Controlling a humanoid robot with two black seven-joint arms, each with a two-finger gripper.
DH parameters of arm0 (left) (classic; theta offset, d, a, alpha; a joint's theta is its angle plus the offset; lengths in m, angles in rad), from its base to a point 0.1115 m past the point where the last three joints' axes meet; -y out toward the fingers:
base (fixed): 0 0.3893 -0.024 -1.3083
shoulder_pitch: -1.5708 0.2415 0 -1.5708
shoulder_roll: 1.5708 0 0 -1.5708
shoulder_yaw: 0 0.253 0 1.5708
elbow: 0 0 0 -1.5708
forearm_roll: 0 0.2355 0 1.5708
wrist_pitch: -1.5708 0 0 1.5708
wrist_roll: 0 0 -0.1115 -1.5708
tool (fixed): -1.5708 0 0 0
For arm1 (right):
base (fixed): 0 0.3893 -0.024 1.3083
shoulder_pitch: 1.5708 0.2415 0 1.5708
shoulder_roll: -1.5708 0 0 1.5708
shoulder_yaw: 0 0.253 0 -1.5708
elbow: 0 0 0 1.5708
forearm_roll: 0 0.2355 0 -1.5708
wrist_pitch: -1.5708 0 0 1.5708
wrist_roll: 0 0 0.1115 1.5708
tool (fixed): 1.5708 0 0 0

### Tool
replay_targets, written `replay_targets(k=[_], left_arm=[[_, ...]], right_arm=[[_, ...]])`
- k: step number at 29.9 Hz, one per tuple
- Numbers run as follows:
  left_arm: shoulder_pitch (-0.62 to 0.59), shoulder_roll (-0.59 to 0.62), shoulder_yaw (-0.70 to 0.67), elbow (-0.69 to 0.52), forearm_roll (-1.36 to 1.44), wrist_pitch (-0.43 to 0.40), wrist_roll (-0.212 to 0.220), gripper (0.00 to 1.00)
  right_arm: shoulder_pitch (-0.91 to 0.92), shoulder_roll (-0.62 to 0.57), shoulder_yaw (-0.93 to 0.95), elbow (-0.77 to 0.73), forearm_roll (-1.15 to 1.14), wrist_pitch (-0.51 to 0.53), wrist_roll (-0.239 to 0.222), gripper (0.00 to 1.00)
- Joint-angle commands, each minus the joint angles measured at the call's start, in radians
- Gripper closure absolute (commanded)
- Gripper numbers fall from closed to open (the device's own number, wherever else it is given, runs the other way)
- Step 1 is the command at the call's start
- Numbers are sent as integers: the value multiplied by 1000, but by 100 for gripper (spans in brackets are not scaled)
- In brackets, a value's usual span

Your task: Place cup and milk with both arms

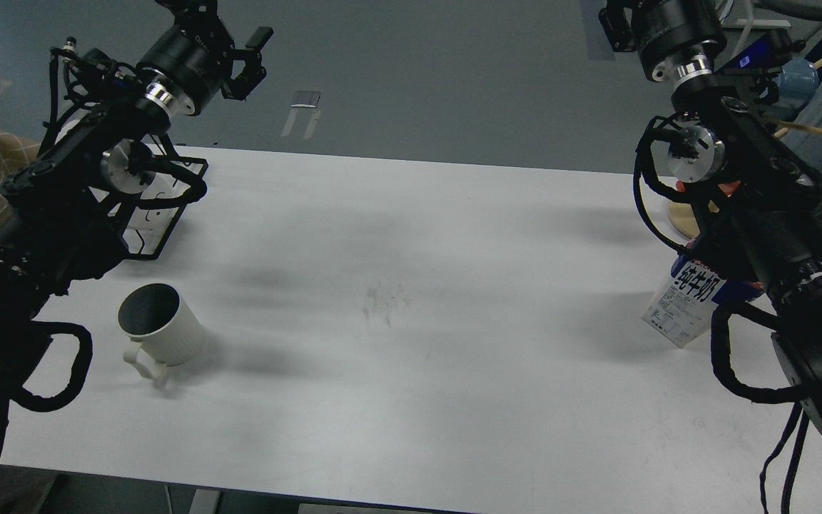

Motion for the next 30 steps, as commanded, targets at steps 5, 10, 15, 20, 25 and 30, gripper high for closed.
replay_targets(k=[5,10,15,20,25,30], left_arm=[[5,-14,0,-4,-5,0,-92,1],[6,-16,-17,-2,-22,0,-97,1],[2,-17,-13,5,-113,0,-91,1],[-8,-55,-14,5,-124,0,-92,1],[-3,-60,-19,5,-127,0,-102,1],[-2,-49,-8,5,-127,0,-94,1]], right_arm=[[-19,0,4,-1,2,-8,0,0],[-19,0,7,0,0,-10,0,0],[-17,0,11,0,2,-11,0,0],[-17,0,2,11,2,-14,0,0],[-19,0,5,17,2,-16,0,0],[-19,0,5,17,2,-19,0,0]])
